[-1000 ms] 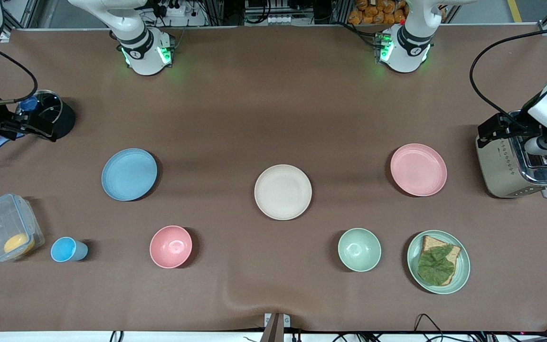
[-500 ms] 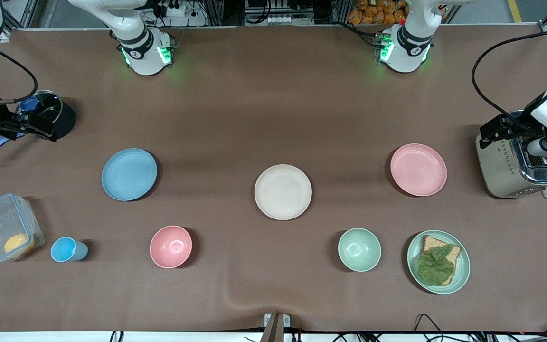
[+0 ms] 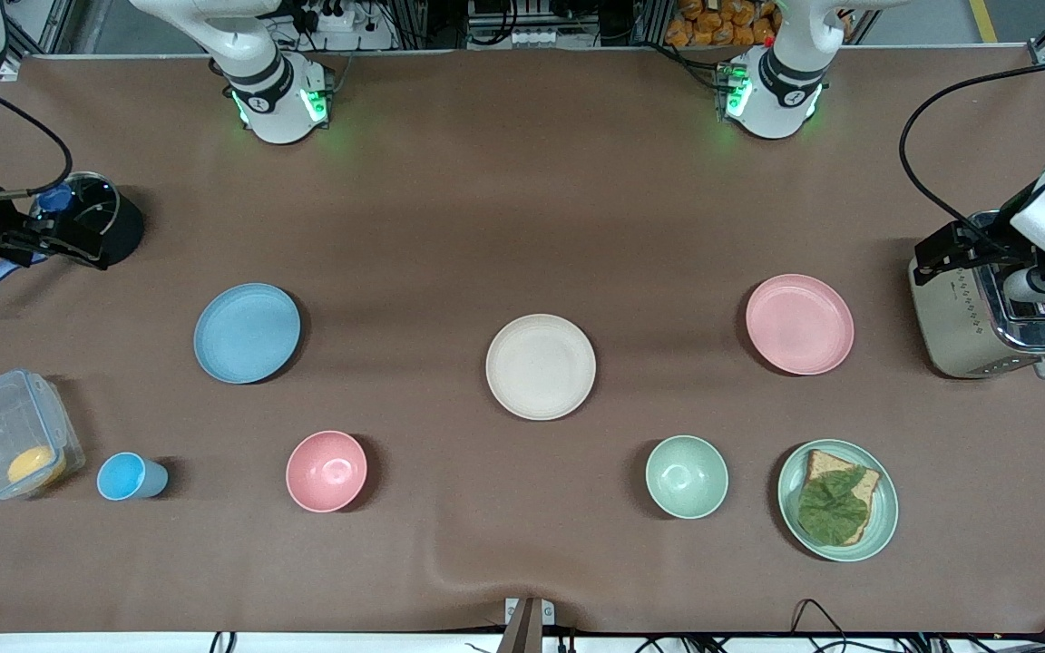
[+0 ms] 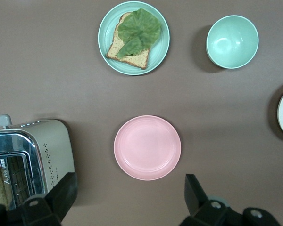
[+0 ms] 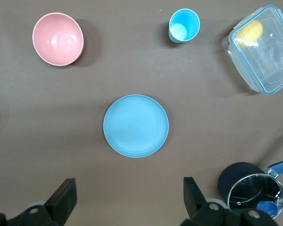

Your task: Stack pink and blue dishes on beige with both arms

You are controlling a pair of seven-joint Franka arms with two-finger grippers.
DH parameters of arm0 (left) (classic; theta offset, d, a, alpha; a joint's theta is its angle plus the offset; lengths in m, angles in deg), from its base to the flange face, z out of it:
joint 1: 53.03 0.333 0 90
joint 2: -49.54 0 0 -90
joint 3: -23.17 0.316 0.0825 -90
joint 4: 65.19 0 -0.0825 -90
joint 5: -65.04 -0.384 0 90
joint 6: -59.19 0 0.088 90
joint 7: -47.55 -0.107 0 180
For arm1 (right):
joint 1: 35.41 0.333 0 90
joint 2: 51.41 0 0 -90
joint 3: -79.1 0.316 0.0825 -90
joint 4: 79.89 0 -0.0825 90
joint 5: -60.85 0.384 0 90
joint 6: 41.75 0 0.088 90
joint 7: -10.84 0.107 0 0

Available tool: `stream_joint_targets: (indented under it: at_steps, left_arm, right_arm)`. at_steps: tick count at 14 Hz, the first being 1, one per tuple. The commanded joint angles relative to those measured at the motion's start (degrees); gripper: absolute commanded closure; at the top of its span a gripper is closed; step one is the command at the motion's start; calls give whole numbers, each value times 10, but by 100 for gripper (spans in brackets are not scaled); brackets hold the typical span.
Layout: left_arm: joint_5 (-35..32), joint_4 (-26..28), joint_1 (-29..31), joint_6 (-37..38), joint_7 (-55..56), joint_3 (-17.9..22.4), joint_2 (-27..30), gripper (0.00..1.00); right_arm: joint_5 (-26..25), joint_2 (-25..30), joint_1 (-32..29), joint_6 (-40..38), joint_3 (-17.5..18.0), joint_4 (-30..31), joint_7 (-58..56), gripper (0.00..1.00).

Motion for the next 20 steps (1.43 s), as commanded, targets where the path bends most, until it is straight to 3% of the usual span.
stream_joint_targets:
  at_steps: [1,20]
  left_arm:
    - [7,-13,2,13,7,-1,-4,0]
    - [6,-10,17,36,2,-1,-12,0]
  right_arm:
    - [-7,1,-7,-2,6,0,2,0]
    - [-7,1,-7,-3,6,1,2,0]
